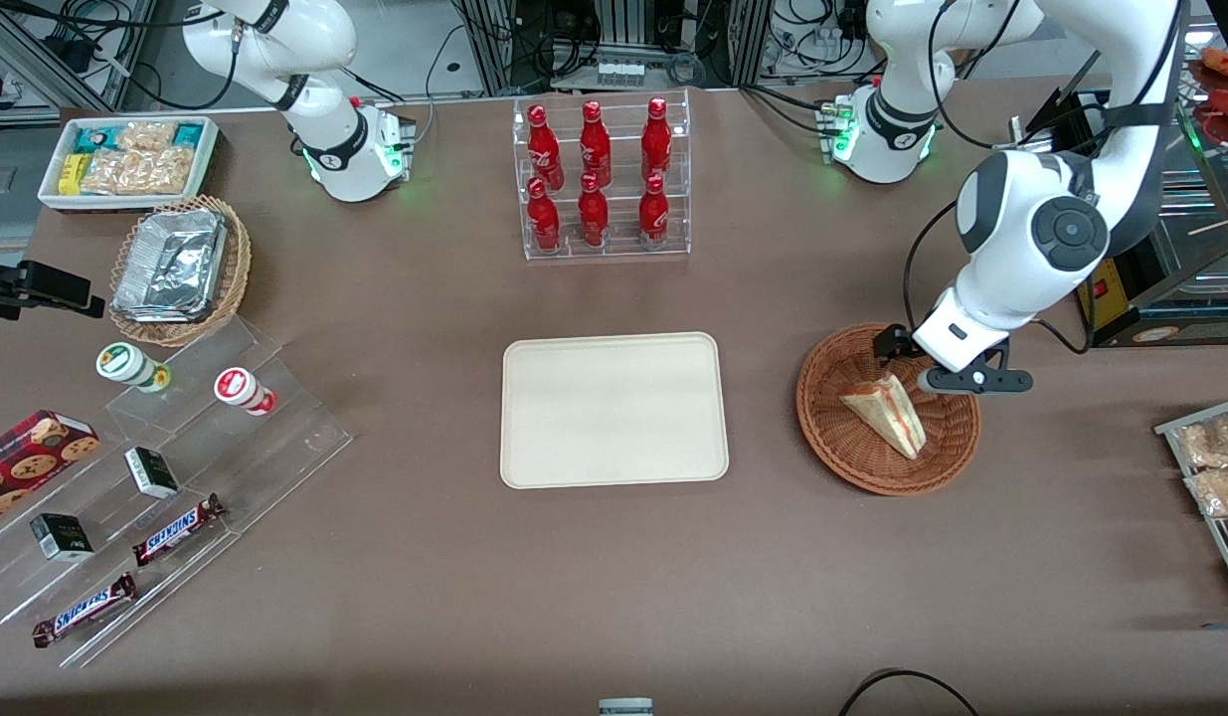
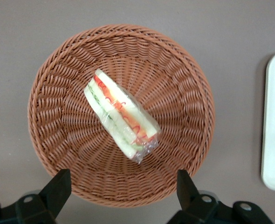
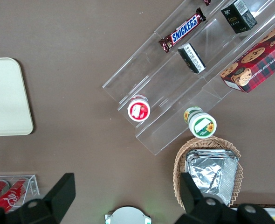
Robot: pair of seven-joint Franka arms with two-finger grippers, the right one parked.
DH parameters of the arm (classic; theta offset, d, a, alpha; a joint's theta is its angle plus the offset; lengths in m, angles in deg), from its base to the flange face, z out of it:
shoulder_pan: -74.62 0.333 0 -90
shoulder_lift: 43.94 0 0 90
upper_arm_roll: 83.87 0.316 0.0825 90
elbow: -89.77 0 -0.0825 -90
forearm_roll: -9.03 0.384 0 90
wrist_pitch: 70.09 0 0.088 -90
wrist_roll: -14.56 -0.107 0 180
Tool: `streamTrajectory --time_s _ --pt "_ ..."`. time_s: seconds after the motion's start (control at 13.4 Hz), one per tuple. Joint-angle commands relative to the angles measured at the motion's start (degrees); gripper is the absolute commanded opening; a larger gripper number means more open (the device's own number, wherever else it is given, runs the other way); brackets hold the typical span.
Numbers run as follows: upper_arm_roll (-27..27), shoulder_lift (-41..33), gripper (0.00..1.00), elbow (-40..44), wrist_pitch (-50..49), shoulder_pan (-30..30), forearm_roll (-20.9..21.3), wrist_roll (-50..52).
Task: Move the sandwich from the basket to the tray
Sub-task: 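Lower the left gripper and close it on the wrapped sandwich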
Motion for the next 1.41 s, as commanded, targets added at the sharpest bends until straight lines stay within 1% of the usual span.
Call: streamTrajectory --time_s 0.0,0.37,0.52,0.82,1.34 --pt "0.15 -0.46 1.0 -2.24 4.4 -0.57 1.13 12.32" --pt "0.06 -0.46 1.0 -6.9 12.57 -0.57 0.7 38.69" --pt "0.06 1.11 1.0 -6.74 13.82 -0.57 0.61 49.76" --pt "0.15 4.1 1.0 -6.47 16.37 -0.48 -0.27 56.4" --pt "0.06 9.56 1.0 -5.59 21.29 -0.57 0.43 55.53"
